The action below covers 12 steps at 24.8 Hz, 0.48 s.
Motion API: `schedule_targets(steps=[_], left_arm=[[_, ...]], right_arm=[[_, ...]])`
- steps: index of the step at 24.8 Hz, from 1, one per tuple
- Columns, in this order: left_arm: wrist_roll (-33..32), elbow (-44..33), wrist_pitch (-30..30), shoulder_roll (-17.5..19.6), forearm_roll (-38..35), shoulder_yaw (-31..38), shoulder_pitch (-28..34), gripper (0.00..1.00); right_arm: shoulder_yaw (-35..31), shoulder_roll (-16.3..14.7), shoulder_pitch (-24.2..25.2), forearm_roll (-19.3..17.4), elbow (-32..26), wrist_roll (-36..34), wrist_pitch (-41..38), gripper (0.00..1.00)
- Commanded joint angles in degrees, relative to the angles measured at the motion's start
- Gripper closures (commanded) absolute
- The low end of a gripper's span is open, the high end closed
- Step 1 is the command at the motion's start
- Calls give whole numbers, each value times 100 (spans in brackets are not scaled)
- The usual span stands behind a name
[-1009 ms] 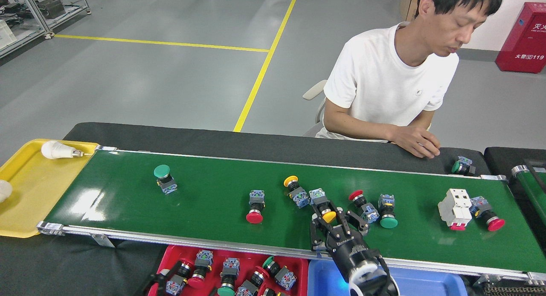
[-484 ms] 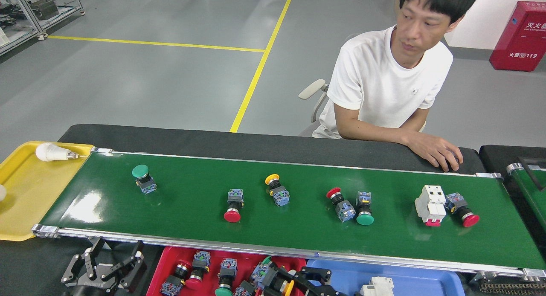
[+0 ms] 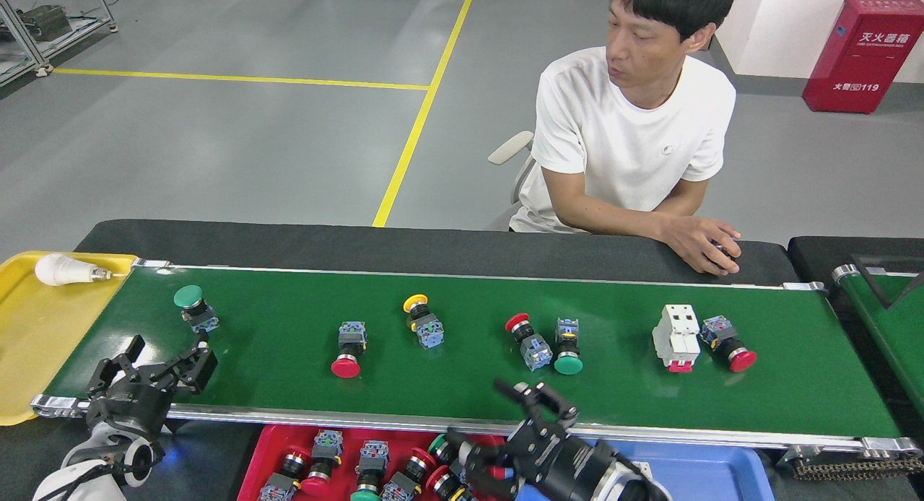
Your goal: Pick switch part from conveyor to tray
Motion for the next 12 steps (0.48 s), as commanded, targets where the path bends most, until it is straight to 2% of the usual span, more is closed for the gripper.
schedule_targets(steps=[1,3,5,7,8,9,10,12], left_arm=[[196,322,49,147,-12,-86,-351,0],[354,832,58,253,-12,-244,-580,0],[556,1386,233,367,-12,-534,-878,4],[890,2167,304,534,14,-956,-1238,17],[1031,2450,304,569,23,-1053,-1371,28],[1154,2783,286,569,14,-1184,-1581,54],[1163,2889,286,569,14,-1228,-1643,60],[1163,2889,233,569,23,-1272,-1661,94]], right_arm=[[-61,-30,-60,-12,-83,-132,1337,4],[-79,-180,10,-12,-101,-299,1821,4],[-87,-303,160,-3,-136,-633,1980,3],[-70,-338,388,23,-198,-1029,1980,3],[-35,-338,397,59,-189,-1038,1980,3],[35,-268,353,225,-127,-1029,1988,3],[115,-197,327,349,-75,-1020,1988,3],[247,198,134,656,48,-950,2006,3]])
